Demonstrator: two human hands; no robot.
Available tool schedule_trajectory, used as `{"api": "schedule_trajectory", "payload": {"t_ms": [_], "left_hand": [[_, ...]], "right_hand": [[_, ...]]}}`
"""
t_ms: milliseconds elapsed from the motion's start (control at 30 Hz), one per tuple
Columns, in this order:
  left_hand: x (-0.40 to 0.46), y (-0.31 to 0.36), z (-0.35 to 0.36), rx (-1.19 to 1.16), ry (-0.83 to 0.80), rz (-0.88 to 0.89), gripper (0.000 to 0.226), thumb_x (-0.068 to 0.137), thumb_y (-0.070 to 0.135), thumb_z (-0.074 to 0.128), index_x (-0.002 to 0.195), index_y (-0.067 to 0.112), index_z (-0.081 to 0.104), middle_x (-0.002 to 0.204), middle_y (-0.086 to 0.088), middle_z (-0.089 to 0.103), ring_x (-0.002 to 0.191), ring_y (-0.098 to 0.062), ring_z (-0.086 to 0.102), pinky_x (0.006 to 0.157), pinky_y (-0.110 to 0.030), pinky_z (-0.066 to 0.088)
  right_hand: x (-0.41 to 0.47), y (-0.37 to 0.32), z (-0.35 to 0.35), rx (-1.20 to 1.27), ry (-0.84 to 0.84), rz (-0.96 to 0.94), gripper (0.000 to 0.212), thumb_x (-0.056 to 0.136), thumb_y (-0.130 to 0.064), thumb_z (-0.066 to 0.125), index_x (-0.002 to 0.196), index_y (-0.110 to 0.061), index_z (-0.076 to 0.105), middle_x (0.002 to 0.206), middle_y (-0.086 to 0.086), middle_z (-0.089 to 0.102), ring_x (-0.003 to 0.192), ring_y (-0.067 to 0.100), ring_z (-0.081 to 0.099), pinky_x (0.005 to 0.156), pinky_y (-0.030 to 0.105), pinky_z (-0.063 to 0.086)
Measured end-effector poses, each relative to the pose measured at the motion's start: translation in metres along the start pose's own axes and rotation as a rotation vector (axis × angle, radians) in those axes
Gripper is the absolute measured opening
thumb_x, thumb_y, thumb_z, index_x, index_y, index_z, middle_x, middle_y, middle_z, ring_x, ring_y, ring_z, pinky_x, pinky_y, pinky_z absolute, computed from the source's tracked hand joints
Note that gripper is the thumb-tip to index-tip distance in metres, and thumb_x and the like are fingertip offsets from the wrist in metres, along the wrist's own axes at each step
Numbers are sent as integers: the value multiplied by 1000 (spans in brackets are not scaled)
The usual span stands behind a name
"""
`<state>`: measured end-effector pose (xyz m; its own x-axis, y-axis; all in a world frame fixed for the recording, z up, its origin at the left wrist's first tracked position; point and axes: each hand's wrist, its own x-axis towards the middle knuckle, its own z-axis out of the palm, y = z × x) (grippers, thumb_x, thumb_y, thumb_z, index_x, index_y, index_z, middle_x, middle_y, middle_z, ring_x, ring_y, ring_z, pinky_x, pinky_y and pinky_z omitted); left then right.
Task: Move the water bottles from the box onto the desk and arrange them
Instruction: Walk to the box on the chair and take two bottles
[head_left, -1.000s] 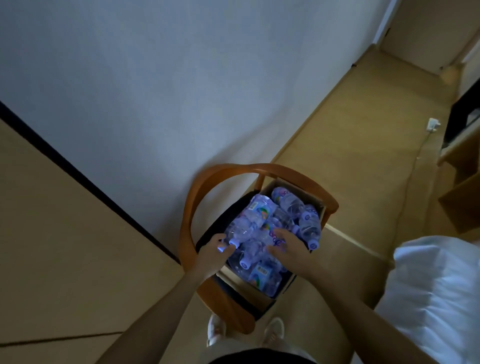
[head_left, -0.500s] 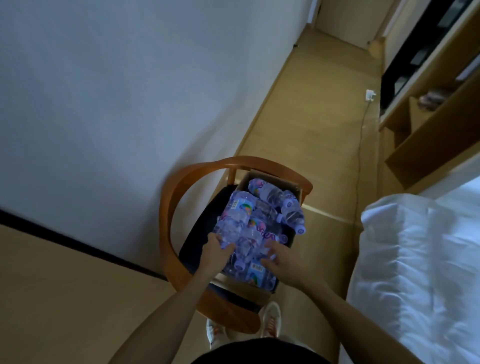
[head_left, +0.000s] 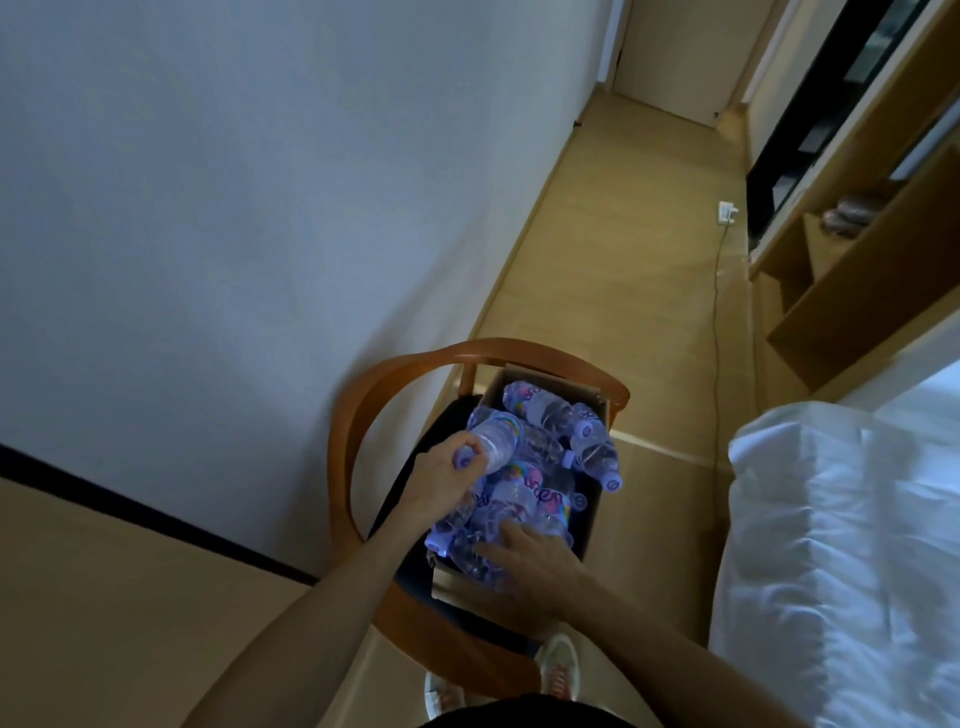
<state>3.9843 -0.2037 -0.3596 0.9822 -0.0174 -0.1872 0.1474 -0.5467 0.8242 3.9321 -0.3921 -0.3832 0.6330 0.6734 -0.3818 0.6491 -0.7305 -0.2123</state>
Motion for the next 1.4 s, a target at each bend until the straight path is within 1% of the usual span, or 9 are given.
{"api": "schedule_trajectory", "payload": {"t_ms": [167,333,600,700,833,1000,1133,1233,1400], "left_hand": [[23,22,-17,-137,48,-59,6,85,45,58,84,40,60,61,3,66,51,-23,66,60,-38,58],[24,47,-36,-163,91,-77,13,88,46,59,82,37,64,60,-2,68,43,-14,60,50,-22,54],[9,73,-64,-79,107,-37,19,81,38,76,88,24,64,75,1,66,50,-7,60,47,-20,47],[8,71,-71,-89,137,-23,23,77,20,80,89,22,61,79,-1,66,48,-4,59,43,-14,44],[18,74,-81,143,271,62,19,84,31,72,94,27,57,78,10,64,62,-3,61,56,-12,44],[22,87,-116,476,257,198,26,93,52,51,106,32,40,80,2,67,68,-21,66,65,-37,57],[13,97,-142,730,370,242,30,95,57,41,102,28,37,68,8,54,53,-14,52,58,-28,43],[-3,105,-154,776,441,202,27,96,53,43,99,28,35,66,9,48,47,-7,39,58,-23,35],[-37,124,-167,702,597,75,20,91,41,56,95,28,42,69,3,54,56,-17,49,50,-22,31]], "right_hand": [[7,0,5,-108,-43,-9,51,101,-33,41,148,-19,28,144,23,30,124,39,43,86,52,46],[15,5,13,-170,-66,-30,52,99,-30,47,145,-16,29,148,25,26,125,44,41,86,55,46],[27,7,-5,-270,27,-153,38,97,-27,49,131,-10,47,131,22,45,109,41,52,77,49,45],[23,19,-24,-293,204,-205,43,74,-28,76,114,-24,62,114,10,60,95,26,63,65,37,54],[30,34,-54,0,428,-80,35,81,-37,71,111,-21,64,106,3,57,88,22,62,60,32,53],[39,75,-108,240,345,236,41,95,-56,46,116,-20,49,113,-1,54,92,19,58,75,35,48],[43,84,-146,88,382,149,34,94,-59,41,95,-25,38,74,-11,48,66,15,53,56,33,41],[49,89,-176,10,417,67,35,96,-57,40,93,-21,39,69,-8,48,60,15,51,53,31,37],[56,91,-225,137,503,-93,31,94,-46,51,86,-17,45,64,-1,52,57,16,50,52,30,33]]}}
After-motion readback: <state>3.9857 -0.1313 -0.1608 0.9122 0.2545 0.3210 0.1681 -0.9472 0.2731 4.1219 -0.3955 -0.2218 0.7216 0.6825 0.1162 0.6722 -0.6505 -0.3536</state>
